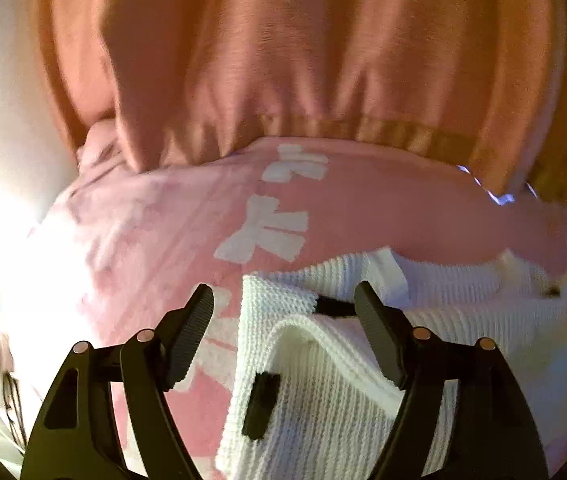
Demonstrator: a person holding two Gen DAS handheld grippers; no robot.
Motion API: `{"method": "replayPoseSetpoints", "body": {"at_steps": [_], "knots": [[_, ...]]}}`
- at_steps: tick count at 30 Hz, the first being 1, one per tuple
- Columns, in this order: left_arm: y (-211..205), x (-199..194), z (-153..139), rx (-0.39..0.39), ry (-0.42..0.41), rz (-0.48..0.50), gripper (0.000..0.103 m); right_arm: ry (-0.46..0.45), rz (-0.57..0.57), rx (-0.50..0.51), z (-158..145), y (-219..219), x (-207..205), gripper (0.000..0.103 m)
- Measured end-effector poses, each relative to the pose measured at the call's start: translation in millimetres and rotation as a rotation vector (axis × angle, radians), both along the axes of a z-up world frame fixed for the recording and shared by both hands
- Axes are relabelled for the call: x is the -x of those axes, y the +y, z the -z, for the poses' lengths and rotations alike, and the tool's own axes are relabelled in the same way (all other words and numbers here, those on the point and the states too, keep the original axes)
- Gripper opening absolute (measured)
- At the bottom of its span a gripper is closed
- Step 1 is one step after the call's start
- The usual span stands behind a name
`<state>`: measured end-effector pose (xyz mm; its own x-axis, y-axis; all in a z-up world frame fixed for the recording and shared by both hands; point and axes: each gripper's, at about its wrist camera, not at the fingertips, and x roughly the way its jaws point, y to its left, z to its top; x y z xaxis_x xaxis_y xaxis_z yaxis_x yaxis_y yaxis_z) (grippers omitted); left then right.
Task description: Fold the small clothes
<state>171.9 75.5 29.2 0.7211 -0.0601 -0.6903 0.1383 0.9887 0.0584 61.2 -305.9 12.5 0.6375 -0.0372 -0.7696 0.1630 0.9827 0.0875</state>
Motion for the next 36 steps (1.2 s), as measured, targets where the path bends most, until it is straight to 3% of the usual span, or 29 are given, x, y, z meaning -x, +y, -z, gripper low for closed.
{"method": "replayPoseSetpoints", "body": {"at_steps": [3,5,8,9,11,13,15,16,17,19,20,22,24,26,28,29,31,33,36], "knots": [[-16,16,3,-0.077,-0.028,0.061,0.071,0.037,-0.031,-0.016,1,5,12,0.049],[-24,32,6,-0.111,-0.015,0.133,0.071,0.074,-0.078,-0.028,5,12,24,0.040],[-39,50,21,-0.145,0.111,0.294,0.071,0.176,-0.197,-0.050,23,34,33,0.034],[-44,51,27,-0.156,0.147,0.326,0.071,0.201,-0.230,-0.052,29,40,31,0.024],[-53,43,41,-0.180,0.213,0.348,0.071,0.255,-0.273,-0.020,45,55,14,0.016],[-59,24,48,-0.201,0.219,0.287,0.071,0.231,-0.238,0.000,47,55,-7,0.013],[-58,-7,43,-0.160,0.173,0.153,0.072,0.104,-0.113,0.005,34,35,-29,0.011],[-52,-20,39,-0.130,0.148,0.078,0.072,0.056,-0.009,0.025,28,22,-31,0.017],[-38,-31,31,-0.078,0.115,-0.026,0.072,0.034,0.060,0.014,23,12,-29,0.021],[-13,-37,20,0.034,0.099,-0.133,0.074,-0.032,0.132,-0.154,10,-10,-19,0.022],[3,-37,13,0.127,0.096,-0.170,0.075,-0.048,0.134,-0.196,7,-14,-16,0.022],[18,-35,6,0.210,0.077,-0.181,0.078,-0.053,0.126,-0.185,5,-13,-10,0.025],[20,-31,2,0.161,0.053,-0.163,0.079,-0.013,0.107,-0.131,13,-5,-7,0.028],[11,-25,2,0.050,0.034,-0.108,0.083,0.047,0.089,-0.128,28,1,-8,0.028],[-1,-22,7,-0.013,0.048,0.005,0.084,0.081,0.074,-0.127,35,5,-7,0.029],[-12,-17,10,-0.048,0.075,0.108,0.084,0.088,0.071,-0.124,37,5,-5,0.029],[-30,-3,14,-0.171,0.055,0.215,0.087,0.095,0.065,-0.118,39,9,0,0.033],[-46,4,24,-0.294,-0.004,0.233,0.090,0.099,0.057,-0.119,42,11,0,0.036],[-61,-9,50,-0.417,0.032,0.222,0.090,0.103,0.049,-0.099,42,19,-2,0.041]]}}
